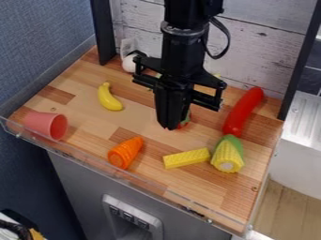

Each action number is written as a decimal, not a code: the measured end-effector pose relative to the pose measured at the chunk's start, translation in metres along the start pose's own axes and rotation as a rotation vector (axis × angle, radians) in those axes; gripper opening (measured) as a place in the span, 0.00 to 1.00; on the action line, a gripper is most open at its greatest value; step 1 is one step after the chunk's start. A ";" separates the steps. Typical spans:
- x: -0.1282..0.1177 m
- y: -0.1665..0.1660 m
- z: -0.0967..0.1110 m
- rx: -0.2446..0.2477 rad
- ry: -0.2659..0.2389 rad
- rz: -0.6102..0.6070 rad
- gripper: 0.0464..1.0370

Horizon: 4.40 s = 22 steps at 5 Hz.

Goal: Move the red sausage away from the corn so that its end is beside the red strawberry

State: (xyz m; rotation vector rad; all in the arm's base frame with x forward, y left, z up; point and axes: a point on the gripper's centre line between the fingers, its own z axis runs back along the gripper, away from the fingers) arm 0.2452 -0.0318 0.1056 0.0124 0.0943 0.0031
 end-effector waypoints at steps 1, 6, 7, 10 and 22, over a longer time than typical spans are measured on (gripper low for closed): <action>0.013 -0.006 -0.002 0.003 0.004 -0.092 0.01; 0.117 -0.071 -0.012 0.045 0.023 -1.084 0.02; 0.124 -0.073 -0.012 0.047 0.028 -1.064 0.02; 0.138 -0.076 -0.028 0.024 -0.026 -0.618 0.45; 0.133 -0.070 -0.085 0.010 0.037 -0.797 0.02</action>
